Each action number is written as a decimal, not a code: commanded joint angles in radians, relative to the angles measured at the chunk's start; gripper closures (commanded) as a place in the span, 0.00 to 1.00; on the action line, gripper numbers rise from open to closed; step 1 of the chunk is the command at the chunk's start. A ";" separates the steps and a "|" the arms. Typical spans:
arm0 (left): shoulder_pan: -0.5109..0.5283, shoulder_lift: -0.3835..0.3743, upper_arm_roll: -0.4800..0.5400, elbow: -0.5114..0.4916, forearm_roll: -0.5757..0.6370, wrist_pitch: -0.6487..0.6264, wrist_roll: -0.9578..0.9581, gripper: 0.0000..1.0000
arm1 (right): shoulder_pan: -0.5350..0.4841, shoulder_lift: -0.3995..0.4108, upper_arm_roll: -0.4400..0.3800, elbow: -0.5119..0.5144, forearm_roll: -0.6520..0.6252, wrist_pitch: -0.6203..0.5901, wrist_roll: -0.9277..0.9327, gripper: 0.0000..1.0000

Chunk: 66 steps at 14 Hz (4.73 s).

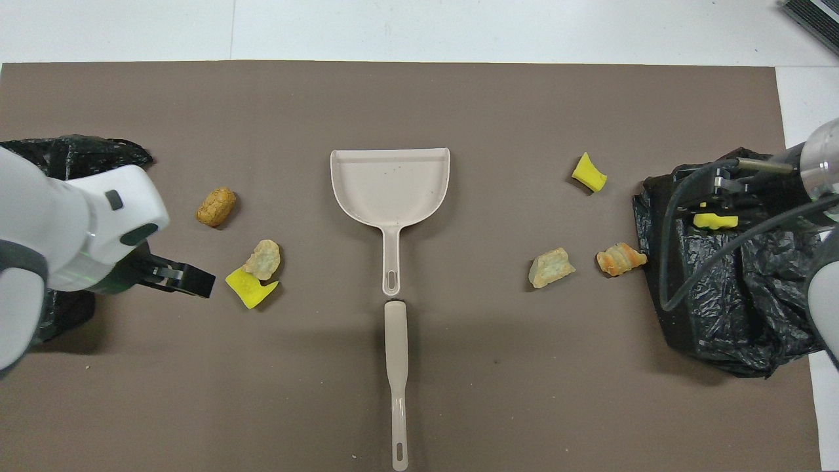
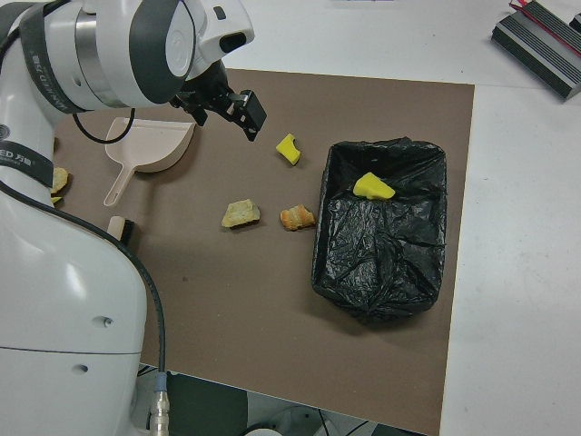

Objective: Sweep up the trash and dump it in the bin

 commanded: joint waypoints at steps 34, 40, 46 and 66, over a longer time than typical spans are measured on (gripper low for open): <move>-0.667 -0.006 0.023 -0.577 -0.087 0.629 -0.893 1.00 | 0.572 0.520 0.015 0.007 -0.081 0.475 0.426 0.58; -0.598 -0.026 0.023 -0.606 -0.037 0.563 -0.885 1.00 | 0.572 0.505 0.015 -0.017 -0.084 0.473 0.376 1.00; -0.513 -0.059 0.023 -0.606 0.130 0.417 -0.700 1.00 | 0.500 0.419 0.007 -0.033 -0.086 0.432 -0.088 1.00; 0.165 0.075 0.032 -0.310 0.158 0.463 -0.101 1.00 | 0.367 0.382 0.013 -0.077 -0.246 0.433 -1.286 1.00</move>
